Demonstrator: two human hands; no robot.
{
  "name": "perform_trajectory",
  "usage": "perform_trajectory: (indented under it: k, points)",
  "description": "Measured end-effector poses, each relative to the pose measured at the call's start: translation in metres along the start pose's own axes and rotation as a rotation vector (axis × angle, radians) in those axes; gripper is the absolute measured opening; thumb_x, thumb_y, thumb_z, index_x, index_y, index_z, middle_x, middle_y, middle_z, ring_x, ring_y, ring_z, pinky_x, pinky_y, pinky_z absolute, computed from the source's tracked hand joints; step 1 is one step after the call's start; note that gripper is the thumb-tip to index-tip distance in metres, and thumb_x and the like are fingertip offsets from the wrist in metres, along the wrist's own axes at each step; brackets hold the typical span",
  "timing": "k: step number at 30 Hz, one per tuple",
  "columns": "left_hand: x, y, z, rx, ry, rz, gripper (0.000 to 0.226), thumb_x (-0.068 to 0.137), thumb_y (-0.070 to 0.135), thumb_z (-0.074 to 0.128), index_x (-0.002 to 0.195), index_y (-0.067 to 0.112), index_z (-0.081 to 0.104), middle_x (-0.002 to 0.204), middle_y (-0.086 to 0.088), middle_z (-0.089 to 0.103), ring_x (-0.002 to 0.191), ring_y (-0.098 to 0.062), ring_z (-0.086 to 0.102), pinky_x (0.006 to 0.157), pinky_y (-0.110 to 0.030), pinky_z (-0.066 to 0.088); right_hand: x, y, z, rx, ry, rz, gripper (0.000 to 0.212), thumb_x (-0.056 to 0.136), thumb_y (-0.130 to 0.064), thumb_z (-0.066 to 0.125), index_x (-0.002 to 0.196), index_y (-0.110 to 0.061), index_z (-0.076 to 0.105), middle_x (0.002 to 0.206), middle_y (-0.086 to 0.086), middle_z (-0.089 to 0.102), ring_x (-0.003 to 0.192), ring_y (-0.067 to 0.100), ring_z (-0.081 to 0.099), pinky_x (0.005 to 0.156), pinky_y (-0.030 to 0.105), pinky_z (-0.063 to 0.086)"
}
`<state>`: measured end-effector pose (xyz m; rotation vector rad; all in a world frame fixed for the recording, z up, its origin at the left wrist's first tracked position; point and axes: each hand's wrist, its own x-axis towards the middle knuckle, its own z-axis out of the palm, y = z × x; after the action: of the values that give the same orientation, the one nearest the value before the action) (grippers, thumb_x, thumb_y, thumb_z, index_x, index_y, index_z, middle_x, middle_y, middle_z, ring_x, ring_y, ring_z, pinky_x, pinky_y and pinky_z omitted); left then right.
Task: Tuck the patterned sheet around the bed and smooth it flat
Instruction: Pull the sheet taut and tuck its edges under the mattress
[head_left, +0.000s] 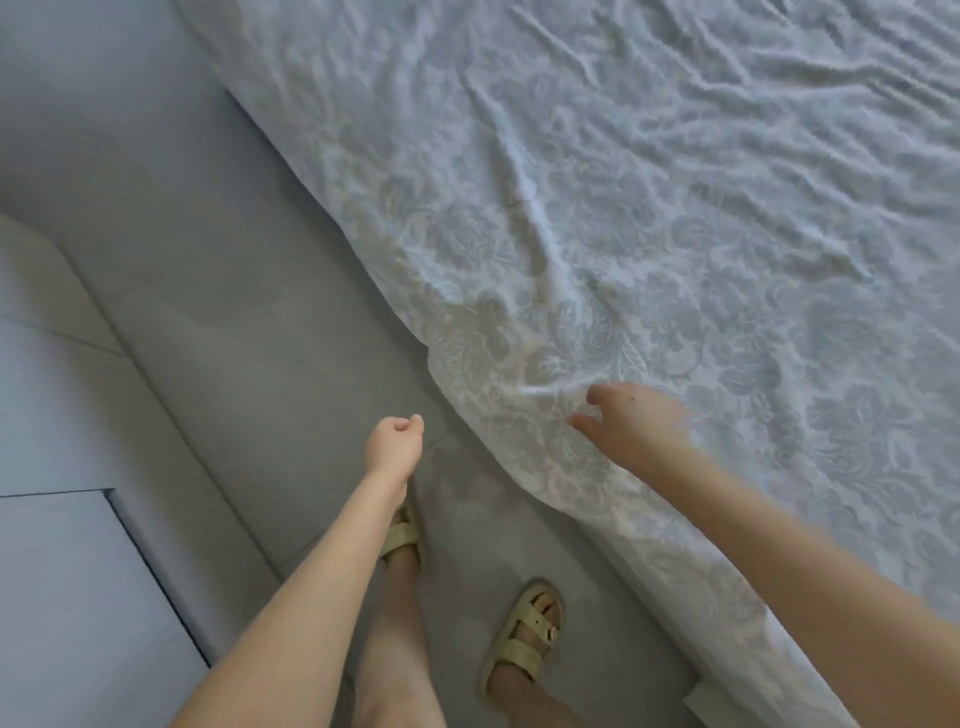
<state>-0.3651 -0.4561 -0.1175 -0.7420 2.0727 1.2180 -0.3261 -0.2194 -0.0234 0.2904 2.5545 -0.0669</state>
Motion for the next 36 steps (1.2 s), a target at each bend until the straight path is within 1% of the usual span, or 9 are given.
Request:
perform_trajectory:
  k: [5, 8, 13, 19, 21, 24, 27, 31, 36]
  points:
    - [0.07, 0.043, -0.027, -0.232, 0.033, -0.038, 0.015, 0.098, 0.026, 0.045, 0.085, 0.02, 0.048, 0.089, 0.0, 0.051, 0.089, -0.019, 0.05, 0.09, -0.035, 0.045, 0.099, -0.086, -0.023, 0.084, 0.077, -0.048, 0.066, 0.089, -0.057, 0.05, 0.143, -0.025, 0.028, 0.144, 0.008, 0.038, 0.128, 0.032, 0.038, 0.089, 0.039, 0.045]
    - [0.118, 0.075, -0.038, -0.378, 0.004, -0.087, 0.024, 0.1, 0.023, 0.043, 0.076, 0.02, 0.047, 0.076, 0.001, 0.044, 0.078, -0.016, 0.044, 0.083, -0.03, 0.042, 0.169, -0.113, -0.038, 0.111, 0.076, 0.026, 0.09, 0.083, -0.063, 0.054, 0.15, -0.032, 0.001, 0.158, 0.012, 0.003, 0.143, 0.041, 0.009, 0.113, 0.054, 0.023]
    - [0.195, 0.122, -0.042, -0.566, -0.099, -0.205, 0.038, 0.099, 0.025, 0.045, 0.132, 0.007, 0.047, 0.123, -0.008, 0.055, 0.111, -0.027, 0.053, 0.096, -0.038, 0.045, 0.257, -0.129, -0.033, 0.141, -0.112, 0.173, 0.121, 0.069, -0.059, 0.073, 0.148, -0.032, -0.015, 0.157, 0.018, -0.01, 0.141, 0.047, 0.003, 0.104, 0.062, 0.032]
    - [0.239, 0.156, -0.05, -0.615, -0.222, -0.18, 0.016, 0.096, 0.023, 0.053, 0.091, 0.012, 0.062, 0.095, -0.01, 0.064, 0.088, -0.026, 0.061, 0.082, -0.042, 0.052, 0.27, -0.134, -0.023, 0.013, -0.15, 0.198, 0.128, 0.069, -0.06, 0.071, 0.146, -0.021, -0.023, 0.152, 0.028, -0.017, 0.139, 0.052, 0.002, 0.104, 0.061, 0.032]
    - [0.237, 0.156, -0.062, -0.47, -0.109, -0.102, 0.031, 0.09, 0.02, 0.06, 0.063, 0.012, 0.05, 0.066, -0.01, 0.052, 0.064, -0.023, 0.05, 0.059, -0.035, 0.042, 0.272, -0.136, -0.026, 0.009, -0.172, 0.209, 0.129, 0.069, -0.06, 0.071, 0.146, -0.019, -0.024, 0.152, 0.029, -0.017, 0.139, 0.052, 0.001, 0.105, 0.061, 0.032]
    - [0.198, 0.158, -0.092, -0.333, 0.008, 0.018, 0.051, 0.083, 0.02, 0.069, 0.048, 0.014, 0.033, 0.047, -0.007, 0.031, 0.049, -0.018, 0.032, 0.051, -0.027, 0.027, 0.272, -0.139, -0.028, 0.013, -0.202, 0.228, 0.128, 0.07, -0.06, 0.07, 0.145, -0.019, -0.025, 0.151, 0.03, -0.019, 0.139, 0.052, 0.0, 0.106, 0.061, 0.03]
    - [0.145, 0.169, -0.112, -0.293, -0.006, 0.154, 0.042, 0.078, 0.025, 0.075, 0.05, 0.008, 0.049, 0.048, -0.009, 0.054, 0.047, -0.013, 0.048, 0.052, -0.02, 0.039, 0.272, -0.141, -0.03, 0.014, -0.222, 0.232, 0.125, 0.073, -0.062, 0.066, 0.145, -0.018, -0.026, 0.15, 0.03, -0.02, 0.139, 0.053, -0.002, 0.106, 0.062, 0.029]
    - [0.139, 0.187, -0.135, -0.399, 0.058, 0.09, 0.039, 0.079, 0.035, 0.072, 0.058, 0.015, 0.047, 0.05, 0.01, 0.044, 0.048, -0.002, 0.041, 0.05, -0.014, 0.036, 0.271, -0.144, -0.033, 0.002, -0.246, 0.242, 0.124, 0.074, -0.061, 0.066, 0.145, -0.018, -0.027, 0.15, 0.03, -0.021, 0.139, 0.052, -0.003, 0.106, 0.063, 0.028]
    - [0.206, 0.184, -0.165, -0.361, 0.134, -0.097, 0.035, 0.086, 0.047, 0.059, 0.093, 0.013, 0.052, 0.088, 0.001, 0.053, 0.089, -0.022, 0.055, 0.072, -0.029, 0.041, 0.271, -0.145, -0.037, -0.035, -0.272, 0.243, 0.126, 0.073, -0.062, 0.065, 0.144, -0.016, -0.027, 0.15, 0.032, -0.018, 0.139, 0.052, 0.0, 0.105, 0.06, 0.032]
